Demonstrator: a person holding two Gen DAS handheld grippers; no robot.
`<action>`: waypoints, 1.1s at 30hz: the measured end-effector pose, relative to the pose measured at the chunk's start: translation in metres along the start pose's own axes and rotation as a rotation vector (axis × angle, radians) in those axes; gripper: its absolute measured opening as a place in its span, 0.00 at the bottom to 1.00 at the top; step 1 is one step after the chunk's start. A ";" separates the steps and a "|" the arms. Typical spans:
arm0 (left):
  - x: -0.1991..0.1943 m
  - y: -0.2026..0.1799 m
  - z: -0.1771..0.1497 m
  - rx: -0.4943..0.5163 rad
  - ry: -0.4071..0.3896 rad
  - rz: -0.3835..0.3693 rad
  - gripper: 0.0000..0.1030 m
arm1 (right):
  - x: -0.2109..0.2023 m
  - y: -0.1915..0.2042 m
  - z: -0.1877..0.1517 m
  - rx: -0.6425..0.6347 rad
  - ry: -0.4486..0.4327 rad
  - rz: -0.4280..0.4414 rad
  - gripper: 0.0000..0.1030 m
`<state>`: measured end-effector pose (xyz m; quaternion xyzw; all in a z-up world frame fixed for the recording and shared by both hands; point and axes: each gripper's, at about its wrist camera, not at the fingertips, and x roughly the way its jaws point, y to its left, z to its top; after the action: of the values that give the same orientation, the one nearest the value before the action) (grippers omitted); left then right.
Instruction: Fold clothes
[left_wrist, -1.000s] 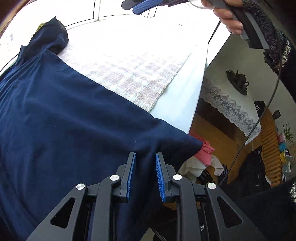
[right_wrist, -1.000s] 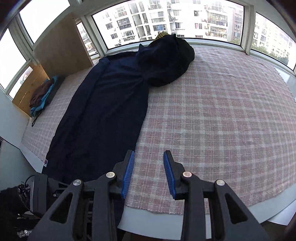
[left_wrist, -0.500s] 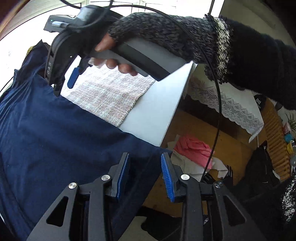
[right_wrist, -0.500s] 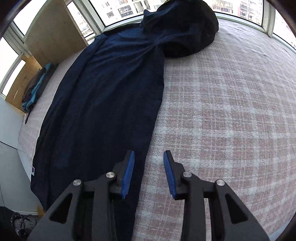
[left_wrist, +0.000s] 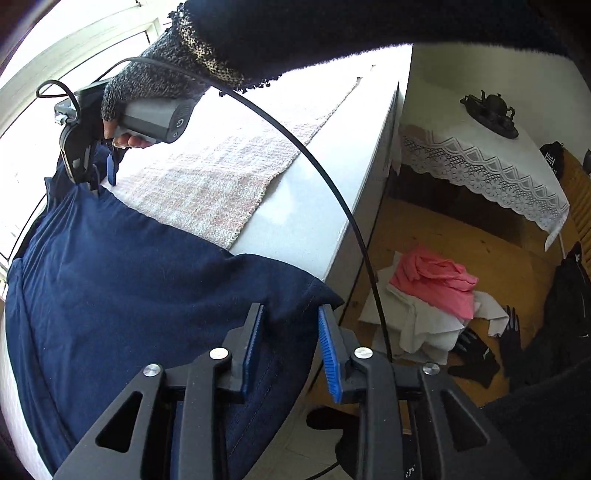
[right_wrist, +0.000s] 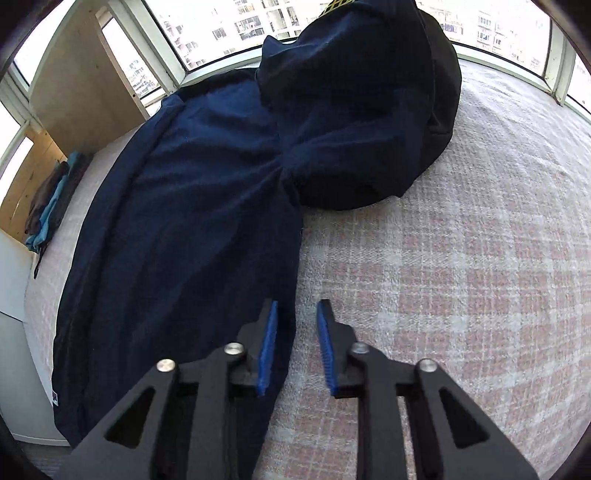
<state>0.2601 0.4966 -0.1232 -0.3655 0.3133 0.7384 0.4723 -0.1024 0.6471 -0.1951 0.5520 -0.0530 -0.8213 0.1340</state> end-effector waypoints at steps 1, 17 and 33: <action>0.000 0.003 -0.001 -0.020 -0.004 -0.013 0.19 | 0.001 0.002 0.000 -0.021 0.014 -0.008 0.03; -0.010 0.002 0.003 -0.039 -0.039 -0.241 0.41 | -0.031 -0.029 0.020 0.040 -0.071 -0.188 0.03; -0.017 0.126 0.046 -0.206 -0.003 -0.105 0.38 | -0.063 -0.038 0.083 0.010 -0.187 -0.131 0.44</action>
<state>0.1373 0.4805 -0.0693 -0.4269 0.2152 0.7415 0.4708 -0.1624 0.6960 -0.1161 0.4760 -0.0332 -0.8759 0.0715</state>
